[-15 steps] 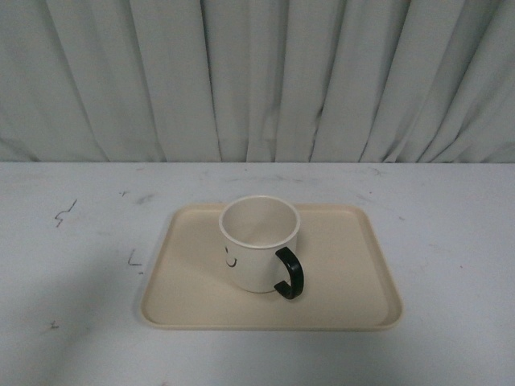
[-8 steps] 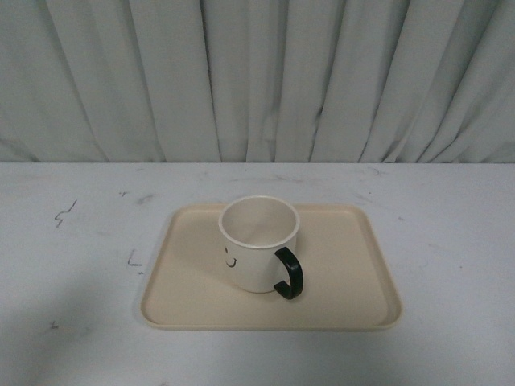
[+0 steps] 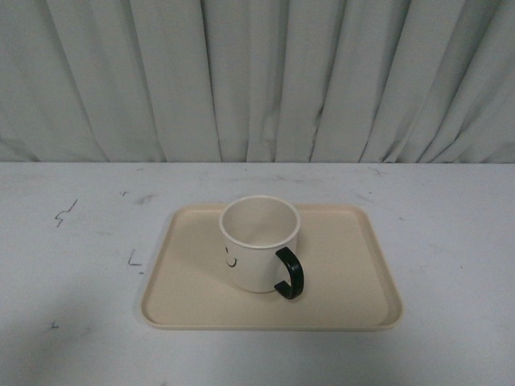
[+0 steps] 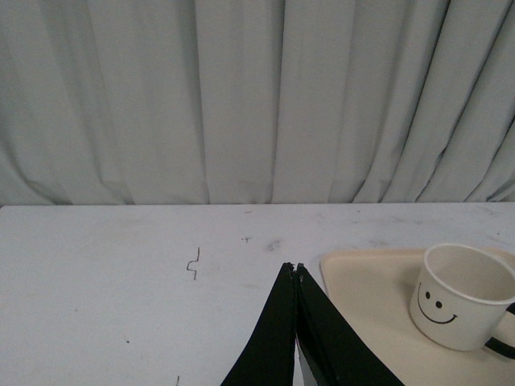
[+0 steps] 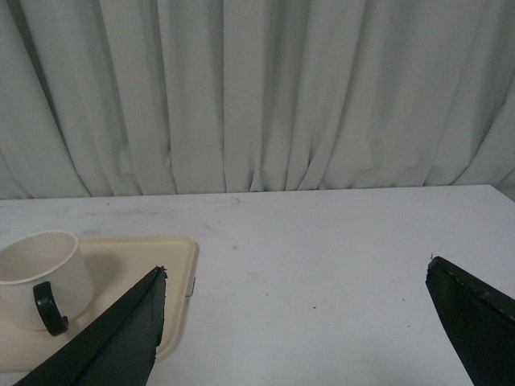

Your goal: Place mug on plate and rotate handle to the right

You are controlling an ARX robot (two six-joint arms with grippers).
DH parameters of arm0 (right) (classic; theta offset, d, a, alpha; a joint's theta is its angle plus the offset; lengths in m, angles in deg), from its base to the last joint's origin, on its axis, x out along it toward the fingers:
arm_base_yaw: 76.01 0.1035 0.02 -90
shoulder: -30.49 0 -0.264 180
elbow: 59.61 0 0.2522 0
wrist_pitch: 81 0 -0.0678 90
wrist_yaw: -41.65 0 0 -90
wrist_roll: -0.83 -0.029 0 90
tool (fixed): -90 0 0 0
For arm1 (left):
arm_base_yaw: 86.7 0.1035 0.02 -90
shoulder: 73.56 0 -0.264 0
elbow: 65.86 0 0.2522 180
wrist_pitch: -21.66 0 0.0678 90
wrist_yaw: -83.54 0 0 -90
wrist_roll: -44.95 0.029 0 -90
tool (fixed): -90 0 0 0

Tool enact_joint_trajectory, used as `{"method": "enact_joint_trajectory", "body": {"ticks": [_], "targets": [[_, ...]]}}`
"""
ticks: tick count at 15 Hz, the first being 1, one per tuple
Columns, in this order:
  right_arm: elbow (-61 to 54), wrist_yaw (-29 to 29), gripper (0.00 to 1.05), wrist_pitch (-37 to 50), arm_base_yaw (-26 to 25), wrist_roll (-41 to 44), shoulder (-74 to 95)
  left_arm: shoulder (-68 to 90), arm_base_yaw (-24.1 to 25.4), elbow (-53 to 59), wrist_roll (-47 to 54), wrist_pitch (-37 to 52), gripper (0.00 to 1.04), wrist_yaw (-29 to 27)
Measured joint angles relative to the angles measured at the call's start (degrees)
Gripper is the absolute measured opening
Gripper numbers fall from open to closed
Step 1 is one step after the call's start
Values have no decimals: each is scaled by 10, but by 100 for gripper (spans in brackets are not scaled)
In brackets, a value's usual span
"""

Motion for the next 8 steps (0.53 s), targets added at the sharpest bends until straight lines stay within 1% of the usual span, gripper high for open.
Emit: {"method": "enact_joint_trajectory", "body": {"ticks": [3,8], "targets": [[0,0,98,0,0,0,0,-44,0,0,0,-44,2,0],[0,0,98,0,0,0,0,-92,0,0,0,-92,2,0]]}}
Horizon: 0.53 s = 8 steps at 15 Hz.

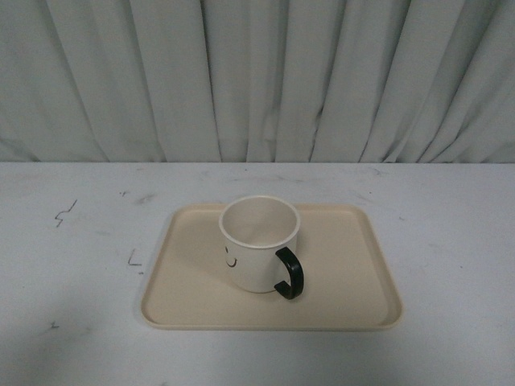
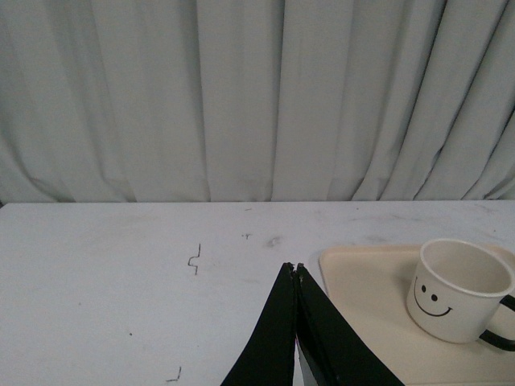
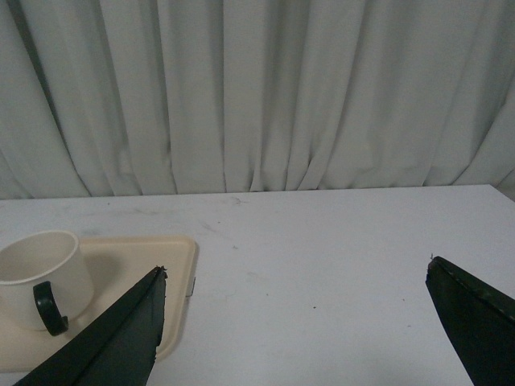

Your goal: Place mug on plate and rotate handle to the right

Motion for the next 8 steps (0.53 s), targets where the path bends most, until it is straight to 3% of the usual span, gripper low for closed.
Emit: {"method": "enact_joint_trajectory", "body": {"ticks": [2,5,8], "targets": [[0,0,98,0,0,0,0,-92,0,0,0,-106,2,0],[0,0,98,0,0,0,0,-94,0,0,0,-104,2,0],[0,0,98,0,0,0,0,-94,0,0,0,-102,37,0]]}}
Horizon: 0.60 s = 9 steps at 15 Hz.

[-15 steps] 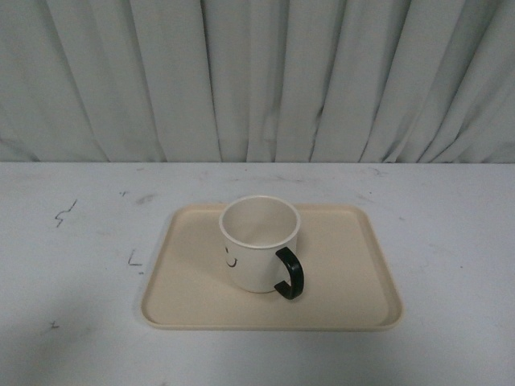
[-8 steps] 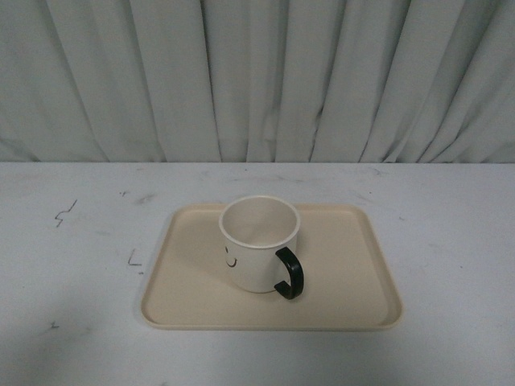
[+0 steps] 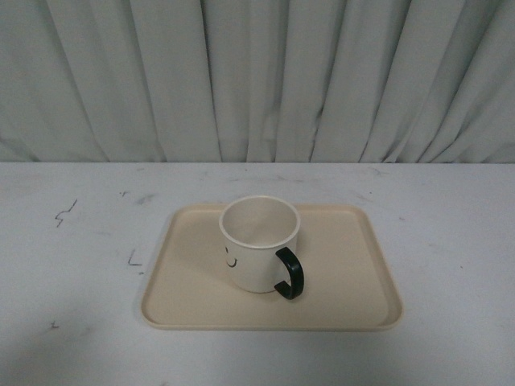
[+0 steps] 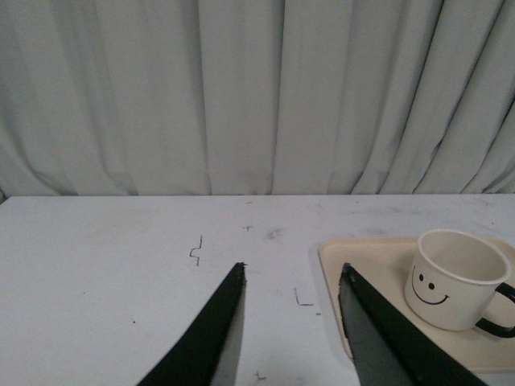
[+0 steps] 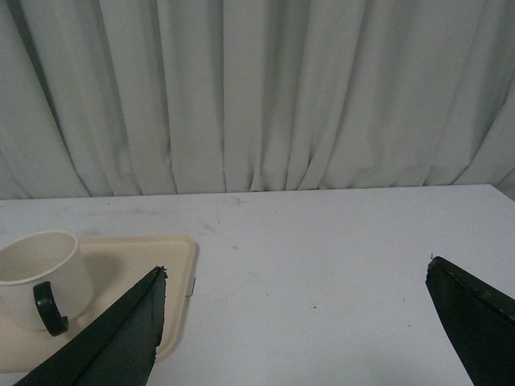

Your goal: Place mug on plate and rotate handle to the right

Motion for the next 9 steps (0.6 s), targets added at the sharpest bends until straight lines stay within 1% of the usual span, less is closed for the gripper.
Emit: {"method": "enact_joint_trajectory", "body": {"ticks": [1,2,4,5,6,7,9], "targets": [[0,2,98,6,0,-3,5,0,0,0,0,0,49,0],[12,26,98,16,-10,-25,56,0,0,0,0,0,60,0],[67,115,98,29,-40,-87,204,0,0,0,0,0,84,0],[92,156,98,58,-38,-97,261,0,0,0,0,0,96,0],[131,207,98,86,-30,-103,334,0,0,0,2,0,99,0],[178,254,98,92,-21,-123,414,0,0,0,2,0,98,0],[256,294,98,137,40,-141,543,0,0,0,2,0,98,0]]}}
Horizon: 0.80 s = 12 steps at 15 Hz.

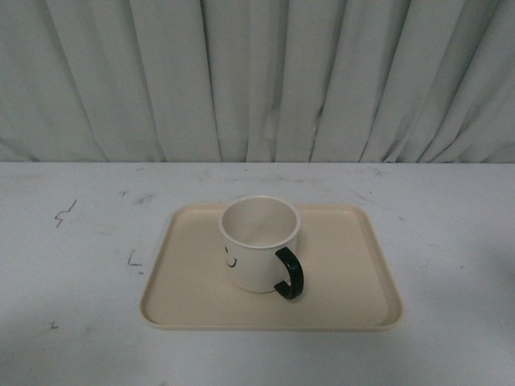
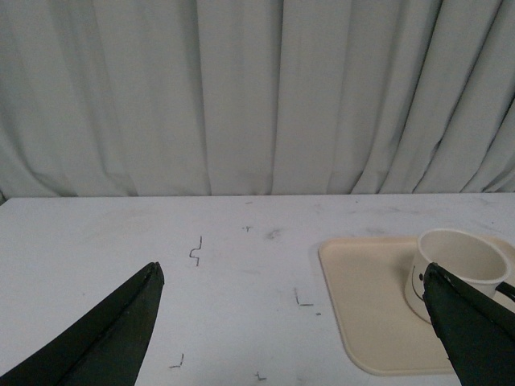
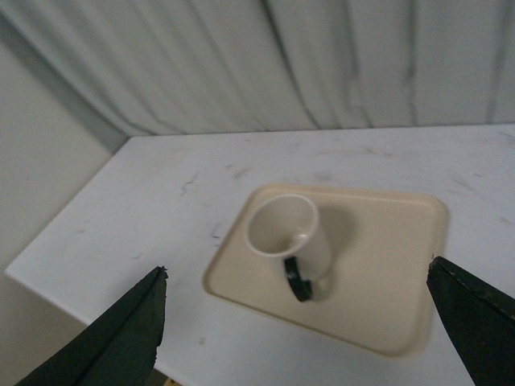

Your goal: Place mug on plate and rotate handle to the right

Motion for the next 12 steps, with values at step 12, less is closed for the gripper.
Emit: {"method": "enact_joint_trajectory", "body": {"ticks": [12], "targets": [[634,33,98,-525,122,318,573,0,0,0,0,0,98,0]]}}
